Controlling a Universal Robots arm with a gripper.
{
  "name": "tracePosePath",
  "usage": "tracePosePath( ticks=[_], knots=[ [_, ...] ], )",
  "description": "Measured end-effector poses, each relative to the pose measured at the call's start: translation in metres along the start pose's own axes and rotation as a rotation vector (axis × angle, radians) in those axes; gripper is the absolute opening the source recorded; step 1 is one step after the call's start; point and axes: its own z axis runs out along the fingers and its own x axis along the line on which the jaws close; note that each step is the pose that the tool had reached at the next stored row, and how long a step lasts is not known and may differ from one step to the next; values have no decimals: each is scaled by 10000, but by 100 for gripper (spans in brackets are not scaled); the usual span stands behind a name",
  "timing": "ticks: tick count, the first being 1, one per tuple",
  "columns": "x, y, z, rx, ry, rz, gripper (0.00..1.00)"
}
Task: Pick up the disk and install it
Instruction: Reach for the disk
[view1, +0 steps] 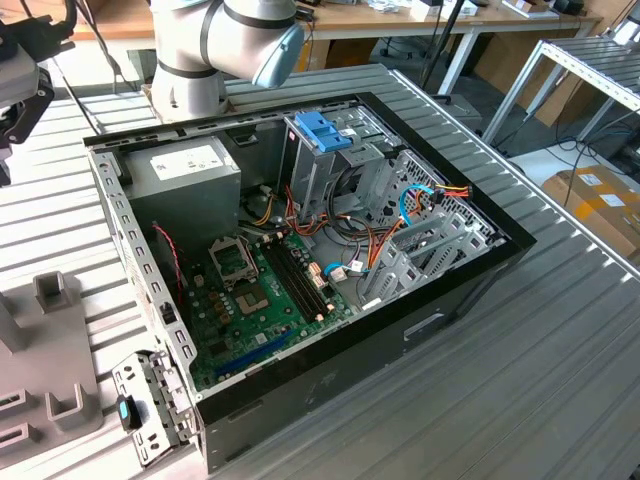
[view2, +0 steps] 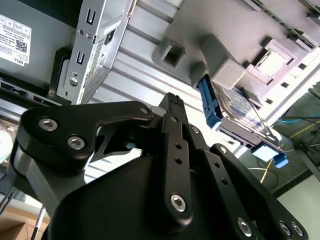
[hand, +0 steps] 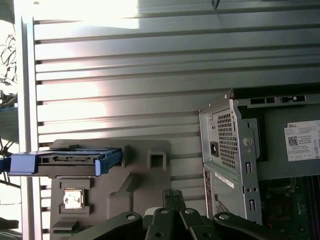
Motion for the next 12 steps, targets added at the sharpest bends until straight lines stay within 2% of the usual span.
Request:
tracePosePath(
  ticks=[12],
  knots=[
    [58, -4, -1, 0, 0, 1, 11]
  ],
)
